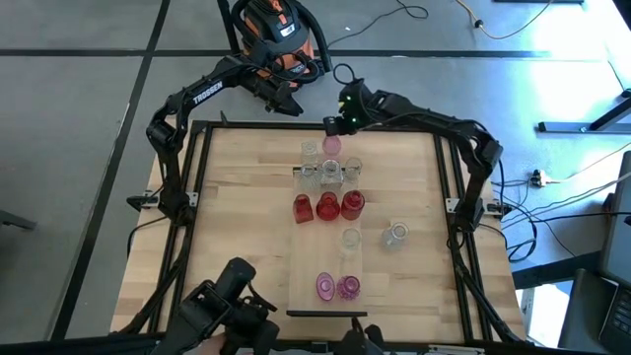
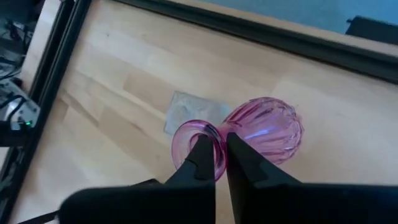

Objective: Sort vases onto shelf
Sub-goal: Put the violet vase on the shelf aligned with the violet vase

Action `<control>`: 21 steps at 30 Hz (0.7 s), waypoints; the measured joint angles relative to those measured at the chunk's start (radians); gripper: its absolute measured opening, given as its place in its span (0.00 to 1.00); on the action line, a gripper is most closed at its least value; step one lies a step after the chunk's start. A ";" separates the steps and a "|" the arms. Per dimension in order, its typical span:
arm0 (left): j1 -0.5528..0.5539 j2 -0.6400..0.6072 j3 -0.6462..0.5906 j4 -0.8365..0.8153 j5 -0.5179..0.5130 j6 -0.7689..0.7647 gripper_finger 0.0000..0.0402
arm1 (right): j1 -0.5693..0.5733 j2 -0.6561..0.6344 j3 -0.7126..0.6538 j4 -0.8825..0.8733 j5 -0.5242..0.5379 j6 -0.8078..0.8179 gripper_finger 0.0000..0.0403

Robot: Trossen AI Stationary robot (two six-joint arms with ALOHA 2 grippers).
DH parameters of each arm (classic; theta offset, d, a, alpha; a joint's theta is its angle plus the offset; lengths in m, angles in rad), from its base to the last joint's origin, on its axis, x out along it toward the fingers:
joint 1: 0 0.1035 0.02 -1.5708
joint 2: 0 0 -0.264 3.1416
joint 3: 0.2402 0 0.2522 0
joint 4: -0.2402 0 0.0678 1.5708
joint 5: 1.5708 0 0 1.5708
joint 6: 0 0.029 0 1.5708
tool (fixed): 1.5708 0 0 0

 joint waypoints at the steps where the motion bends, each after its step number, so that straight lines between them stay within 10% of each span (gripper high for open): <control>1: 0.000 0.000 0.000 0.000 0.000 0.000 0.54 | 0.000 -0.003 0.000 0.000 -0.005 0.002 0.01; 13: 0.000 0.000 0.000 0.000 -0.001 0.024 0.54 | 0.000 -0.104 0.006 -0.039 -0.045 0.046 0.00; 21: 0.000 0.000 0.000 0.000 -0.021 0.049 0.54 | 0.000 -0.120 0.270 -0.282 0.045 -0.045 0.00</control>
